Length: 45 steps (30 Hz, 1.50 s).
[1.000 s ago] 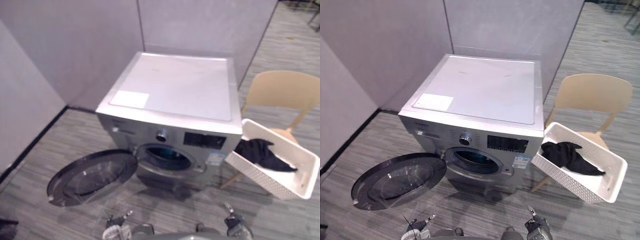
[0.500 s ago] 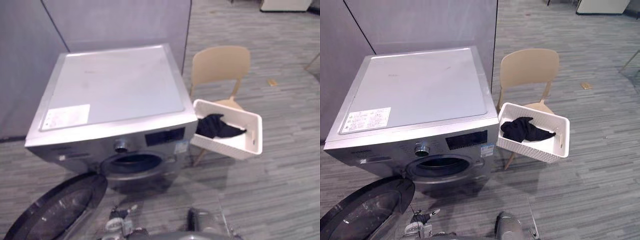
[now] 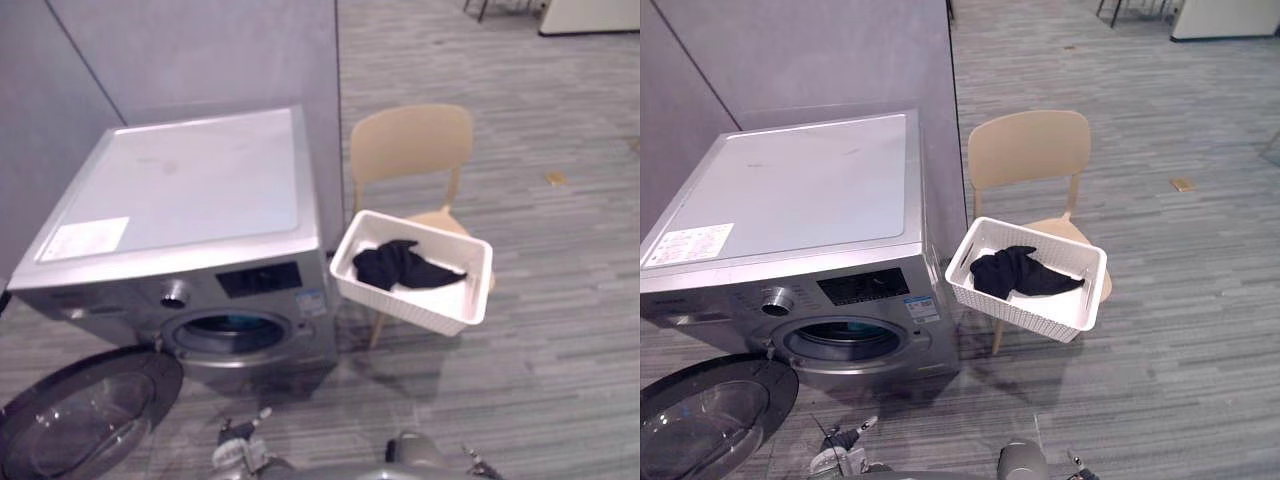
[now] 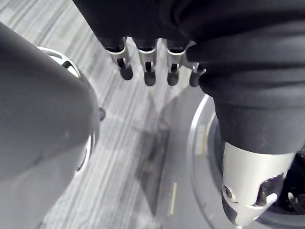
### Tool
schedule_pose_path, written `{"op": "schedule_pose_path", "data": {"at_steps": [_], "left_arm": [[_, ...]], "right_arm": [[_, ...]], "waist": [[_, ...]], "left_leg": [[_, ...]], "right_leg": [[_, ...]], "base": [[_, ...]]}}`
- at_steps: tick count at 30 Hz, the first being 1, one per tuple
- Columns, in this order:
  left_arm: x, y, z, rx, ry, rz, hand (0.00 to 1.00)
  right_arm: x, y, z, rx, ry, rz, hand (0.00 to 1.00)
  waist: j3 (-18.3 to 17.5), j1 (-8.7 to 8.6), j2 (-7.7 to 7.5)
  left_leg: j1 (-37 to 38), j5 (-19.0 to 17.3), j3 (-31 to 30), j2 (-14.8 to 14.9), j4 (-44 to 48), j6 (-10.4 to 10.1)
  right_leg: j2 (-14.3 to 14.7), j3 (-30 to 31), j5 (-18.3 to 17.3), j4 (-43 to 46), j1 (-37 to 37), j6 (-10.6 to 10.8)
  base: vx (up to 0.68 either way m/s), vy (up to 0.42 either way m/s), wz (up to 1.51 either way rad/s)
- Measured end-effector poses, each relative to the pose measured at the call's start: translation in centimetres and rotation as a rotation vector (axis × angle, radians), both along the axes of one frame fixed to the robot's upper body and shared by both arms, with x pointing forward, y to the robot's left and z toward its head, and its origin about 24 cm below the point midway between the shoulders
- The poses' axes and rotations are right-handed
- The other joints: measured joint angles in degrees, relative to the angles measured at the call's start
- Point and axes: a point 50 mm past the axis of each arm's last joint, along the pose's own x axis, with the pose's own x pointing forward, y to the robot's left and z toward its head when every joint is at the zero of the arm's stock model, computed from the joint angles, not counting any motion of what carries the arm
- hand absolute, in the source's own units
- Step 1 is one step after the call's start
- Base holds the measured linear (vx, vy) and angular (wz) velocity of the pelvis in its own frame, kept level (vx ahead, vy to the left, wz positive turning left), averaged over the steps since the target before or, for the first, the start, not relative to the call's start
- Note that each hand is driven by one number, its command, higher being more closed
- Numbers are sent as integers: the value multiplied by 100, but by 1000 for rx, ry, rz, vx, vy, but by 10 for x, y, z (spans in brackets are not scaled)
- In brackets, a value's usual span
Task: Pick up the laundry basket with both hands and put the clothes into the washing machine.
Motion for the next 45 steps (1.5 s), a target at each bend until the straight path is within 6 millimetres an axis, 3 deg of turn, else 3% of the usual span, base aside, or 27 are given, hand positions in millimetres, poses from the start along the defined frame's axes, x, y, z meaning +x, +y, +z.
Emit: {"op": "schedule_pose_path", "data": {"at_steps": [1, 4, 6, 8, 10, 11, 12, 13, 15, 18, 19, 20, 21, 23, 25, 26, 28, 30, 31, 32, 37, 39, 41, 42, 43, 44, 45], "left_arm": [[-6, 2, -1, 6, 14, 2, 0], [-11, 3, -2, -6, 17, 35, 0], [-14, 0, -3, -28, 17, 72, 0], [-22, -8, -7, -62, 46, 102, 0], [-20, -7, -6, -65, 38, 124, 0], [-20, -4, -6, -58, 35, 125, 0], [-20, -4, -6, -57, 33, 125, 0], [-20, -13, -7, -80, 36, 122, 0], [-20, -14, -7, -78, 37, 114, 0], [-12, -6, -4, -54, 13, 102, 0], [-13, -2, -4, -45, 16, 100, 0], [-13, 3, -3, -26, 19, 74, 0], [-12, 4, -2, -21, 17, 62, 0], [-8, 6, -1, -12, 5, 47, 0], [-3, 5, 1, -10, -13, 41, 0], [-3, 3, 1, -17, -10, 42, 0], [-3, -2, 0, -31, -7, 44, 0], [-8, 4, -1, -18, 0, 64, 0], [-13, 3, -3, -32, 16, 91, 0], [-16, -11, -6, -72, 29, 101, 0], [-22, -14, -8, -86, 43, 109, 0], [-25, -9, -7, -80, 41, 148, 0], [-30, 0, -7, -62, 45, 182, 0], [-33, 7, -7, -47, 53, 196, 0], [-40, 8, -8, -45, 71, 196, 0], [-40, 10, -8, -43, 73, 192, 0], [-36, 8, -7, -38, 72, 137, 0]], "right_arm": [[3, -3, 2, -18, -16, 1, 0], [0, 1, 1, -13, -10, 11, 0], [3, 10, -1, 13, -9, 33, 0], [9, 17, -2, 18, -6, 98, 0], [15, 16, 0, -1, -17, 149, 0], [17, 19, 1, -1, -23, 155, 0], [16, 18, 1, -7, -20, 157, 0], [15, 13, 1, -21, -10, 160, 0], [18, 17, 1, -21, -13, 197, 0], [10, 24, -1, 0, -1, 203, 0], [6, 27, -3, 12, 12, 223, 0], [-1, 28, -3, 14, 15, 209, 0], [-6, 27, -4, 14, 31, 208, 0], [-23, 28, -6, 27, 74, 196, 0], [-28, 29, -7, 36, 88, 183, 0], [-26, 27, -7, 35, 79, 162, 0], [-30, 23, -6, 29, 82, 128, 0], [-37, 30, -8, 49, 99, 104, 0], [-42, 31, -9, 57, 114, 90, 0], [-43, 23, -8, 41, 118, 81, 0], [-43, 17, -7, 38, 135, 102, 0], [-38, 19, -8, 49, 123, 122, 0], [-35, 21, -8, 54, 120, 133, 0], [-34, 21, -8, 56, 121, 137, 0], [-30, 19, -8, 47, 113, 141, 0], [-27, 13, -6, 26, 105, 153, 0], [-15, 5, -1, -14, 74, 195, 0]], "waist": [[2, 20, 7], [-10, 133, 5], [-15, 155, 41], [-142, 250, 302], [-118, 280, 224], [-30, 272, 99], [-36, 285, 102], [-89, 267, 310], [-146, 266, 312], [-99, 281, -4], [-61, 271, -146], [-33, 216, -205], [-33, 188, -312], [-54, 118, -255], [-52, 134, -252], [-13, 104, -188], [22, 116, -83], [-45, 104, -258], [-99, 47, -137], [-135, 26, 62], [-159, -50, 67], [-218, -41, 28], [-249, -51, -101], [-271, -53, -259], [-297, -51, -219], [-309, -56, -189], [-302, -56, -135]], "left_leg": [[-211, -183, -168, -138, 663, 132], [-357, -712, -445, -715, 1088, -73], [-293, -1247, -876, -1152, 666, -266], [526, -1725, -1168, -1386, -1080, -249], [503, -1622, -1014, -1484, -820, -261], [224, -1664, -1071, -1570, -154, -214], [216, -1768, -1178, -1638, -323, -93], [379, -1607, -1253, -1773, -1011, 191], [521, -1597, -1140, -1895, -1061, 228], [706, -1890, -1064, -2200, -1090, 414], [764, -1953, -1088, -2241, -1027, 447], [853, -2074, -1255, -2263, -850, 453], [891, -2112, -1358, -2249, -766, 425], [1012, -2136, -1692, -2137, -713, 333], [1071, -2090, -1874, -1983, -807, 253], [1120, -2055, -1984, -1874, -884, 189], [1313, -2032, -2036, -1647, -977, 132], [1587, -1911, -2028, -1568, -1129, -105], [1733, -1932, -2101, -1352, -1201, -185], [1757, -1747, -2099, -1138, -1234, -393], [1909, -725, -1812, -836, -1547, -955], [1535, -447, -1771, -502, -1268, -889], [1380, -63, -1710, -458, -1218, -690], [1260, 333, -1467, -358, -1207, -413], [1168, 589, -1087, -161, -1215, -162], [1072, 535, -840, -61, -1131, -175], [813, 152, -849, -151, -811, -484]], "right_leg": [[-13, 34, 44, -163, 121, -21], [118, 213, 238, -602, 379, -25], [225, 439, 385, -651, 333, -41], [569, 775, 555, -727, 128, 135], [542, 1025, 769, -1064, 271, 114], [317, 1122, 922, -1315, 494, 187], [252, 1176, 954, -1404, 570, 218], [341, 1266, 948, -1440, 646, 260], [181, 1386, 823, -1210, 637, 395], [-113, 1422, 379, 301, 50, 692], [-140, 1443, 421, 1279, -337, 724], [-107, 1441, 874, 2578, -809, 788], [-105, 1429, 1106, 2848, -891, 796], [-130, 1331, 1670, 3402, -1029, 866], [-260, 1226, 1200, 3506, -1296, 652], [-405, 1218, 815, 3149, -1365, 382], [-521, 1295, 720, 2097, -1249, 317], [-708, 1450, 1419, 245, -724, 277], [-578, 1396, 942, 26, -322, 847], [-383, 1294, 838, 163, -352, 710], [-304, 889, 247, 705, -322, 526], [-164, 509, 34, 725, -312, 340], [-175, 332, 0, 718, -255, 247], [-166, 190, 2, 588, -134, 161], [-80, -83, 63, 319, 85, 19], [-30, -298, 94, 130, 170, -38], [38, -659, 197, -208, 357, -197]], "base": [[-22, -50, -24], [34, 53, -25], [81, 140, -47], [98, 167, -88], [89, 203, -59], [35, 190, -32], [-39, 162, -29], [-20, 149, -43], [13, 184, -25], [21, 88, 0], [100, -18, 35], [140, -45, 51], [239, -82, 87], [230, -105, 81], [276, -168, 51], [299, -214, 27], [329, -328, 14], [336, -409, 13], [296, -431, 18], [295, -491, 20], [145, -374, 22], [53, -287, 57], [34, -257, 53], [43, -325, 71], [23, -369, 84], [7, -305, 106], [-22, -262, 92]]}}
